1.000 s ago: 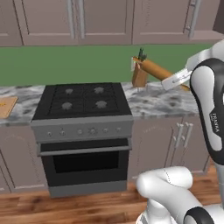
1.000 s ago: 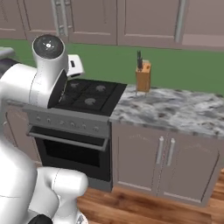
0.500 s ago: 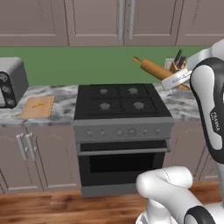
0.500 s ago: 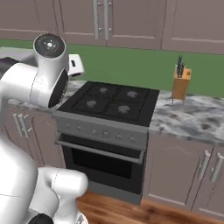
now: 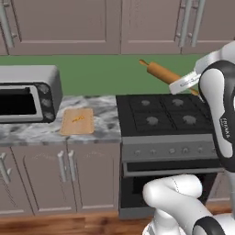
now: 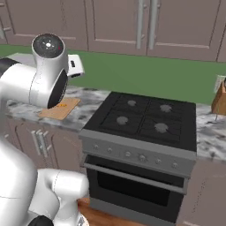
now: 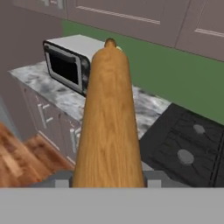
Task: Open the cabinet, retrieve the rolling pin, and place it next to the meat on the cutting board to prepare for tenderizing.
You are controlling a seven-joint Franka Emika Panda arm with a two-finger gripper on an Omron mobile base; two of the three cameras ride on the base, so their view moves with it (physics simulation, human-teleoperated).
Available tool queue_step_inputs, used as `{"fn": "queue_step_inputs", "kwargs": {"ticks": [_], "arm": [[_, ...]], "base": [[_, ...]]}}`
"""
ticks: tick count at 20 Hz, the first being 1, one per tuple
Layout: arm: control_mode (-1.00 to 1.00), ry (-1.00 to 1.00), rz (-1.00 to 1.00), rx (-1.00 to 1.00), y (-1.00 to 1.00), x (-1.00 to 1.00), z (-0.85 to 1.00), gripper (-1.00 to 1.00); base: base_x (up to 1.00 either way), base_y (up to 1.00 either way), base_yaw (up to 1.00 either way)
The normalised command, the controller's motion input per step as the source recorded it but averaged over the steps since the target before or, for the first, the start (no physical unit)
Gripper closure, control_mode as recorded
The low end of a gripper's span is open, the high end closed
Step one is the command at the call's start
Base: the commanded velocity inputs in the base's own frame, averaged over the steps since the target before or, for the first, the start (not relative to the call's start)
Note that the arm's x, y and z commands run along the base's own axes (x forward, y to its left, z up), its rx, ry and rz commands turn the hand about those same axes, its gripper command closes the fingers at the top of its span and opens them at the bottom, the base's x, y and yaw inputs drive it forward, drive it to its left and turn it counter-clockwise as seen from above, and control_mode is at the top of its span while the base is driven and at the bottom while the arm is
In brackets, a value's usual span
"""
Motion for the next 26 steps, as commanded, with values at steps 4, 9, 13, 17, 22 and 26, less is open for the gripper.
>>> {"fn": "queue_step_inputs", "kwargs": {"ticks": [4, 9, 13, 17, 22, 26], "arm": [[1.0, 0.0, 0.0, 0.0, 0.0, 0.0, 0.0, 1.0], [1.0, 0.0, 0.0, 0.0, 0.0, 0.0, 0.0, 1.0], [1.0, 0.0, 0.0, 0.0, 0.0, 0.0, 0.0, 1.0], [1.0, 0.0, 0.0, 0.0, 0.0, 0.0, 0.0, 1.0], [1.0, 0.0, 0.0, 0.0, 0.0, 0.0, 0.0, 1.0], [1.0, 0.0, 0.0, 0.0, 0.0, 0.0, 0.0, 1.0]], "base": [[0.82, 0.72, 0.0], [0.64, 0.77, 0.0], [0.22, 0.53, 0.0], [0.05, 0.33, 0.0], [0.26, 0.03, -0.01], [0.39, 0.02, -0.02]]}}
